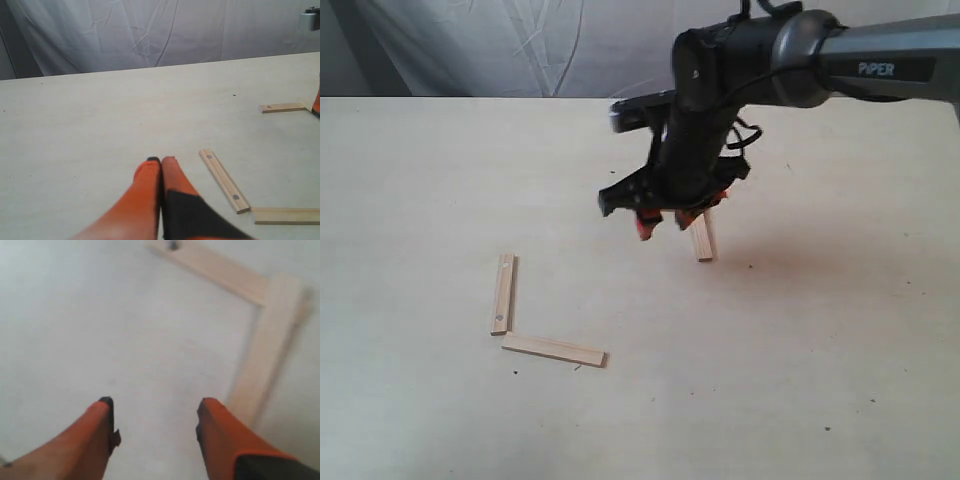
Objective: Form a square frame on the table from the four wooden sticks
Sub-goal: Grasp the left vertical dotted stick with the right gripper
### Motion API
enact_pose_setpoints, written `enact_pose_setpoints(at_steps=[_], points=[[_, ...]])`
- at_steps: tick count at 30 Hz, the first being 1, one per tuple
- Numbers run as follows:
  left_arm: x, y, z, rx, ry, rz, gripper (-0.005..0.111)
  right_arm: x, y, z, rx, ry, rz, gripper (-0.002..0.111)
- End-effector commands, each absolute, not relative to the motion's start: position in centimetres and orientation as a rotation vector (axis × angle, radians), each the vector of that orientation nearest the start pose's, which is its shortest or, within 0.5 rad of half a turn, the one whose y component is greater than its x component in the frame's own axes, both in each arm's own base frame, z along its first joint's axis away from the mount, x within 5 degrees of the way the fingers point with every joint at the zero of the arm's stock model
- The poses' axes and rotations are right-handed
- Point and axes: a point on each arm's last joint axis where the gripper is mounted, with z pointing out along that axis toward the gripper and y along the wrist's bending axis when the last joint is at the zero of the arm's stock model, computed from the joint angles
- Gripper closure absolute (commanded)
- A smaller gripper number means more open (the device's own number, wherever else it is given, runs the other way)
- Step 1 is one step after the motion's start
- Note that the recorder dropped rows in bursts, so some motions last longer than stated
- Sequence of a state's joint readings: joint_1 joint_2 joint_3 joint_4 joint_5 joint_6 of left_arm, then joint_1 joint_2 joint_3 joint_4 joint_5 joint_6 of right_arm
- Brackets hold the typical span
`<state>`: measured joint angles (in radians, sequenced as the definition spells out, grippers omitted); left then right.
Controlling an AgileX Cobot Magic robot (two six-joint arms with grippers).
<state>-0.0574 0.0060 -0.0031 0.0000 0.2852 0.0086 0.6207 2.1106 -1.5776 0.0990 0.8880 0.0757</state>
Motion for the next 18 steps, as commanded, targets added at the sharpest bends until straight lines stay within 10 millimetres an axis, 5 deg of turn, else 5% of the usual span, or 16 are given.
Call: enact_pose_setpoints(at_steps=[1,5,10,14,18], points=[[5.5,-0.3,18.7,0.061,1.769,-0.039,0.107,31.7,30.2,17.3,-1.127,2.689,0.273,0.057],[5.5,-0.3,18.7,0.061,1.769,-0.039,0.107,29.5,32.9,17.4,-1.364,2.511,0.281,0.057],[5.5,-0.3,18.7,0.061,1.769,-0.039,0.107,27.9,34.4,17.4,-1.435,2.462,0.291,0.054],[5.5,-0.3,18.7,0.061,1.769,-0.039,0.107,27.9,34.6,16.7,-1.393,2.504,0.331,0.052],[5.5,-0.3,18.7,0.061,1.769,-0.039,0.107,28.6,35.7,17.2,-1.141,2.602,0.421,0.052]])
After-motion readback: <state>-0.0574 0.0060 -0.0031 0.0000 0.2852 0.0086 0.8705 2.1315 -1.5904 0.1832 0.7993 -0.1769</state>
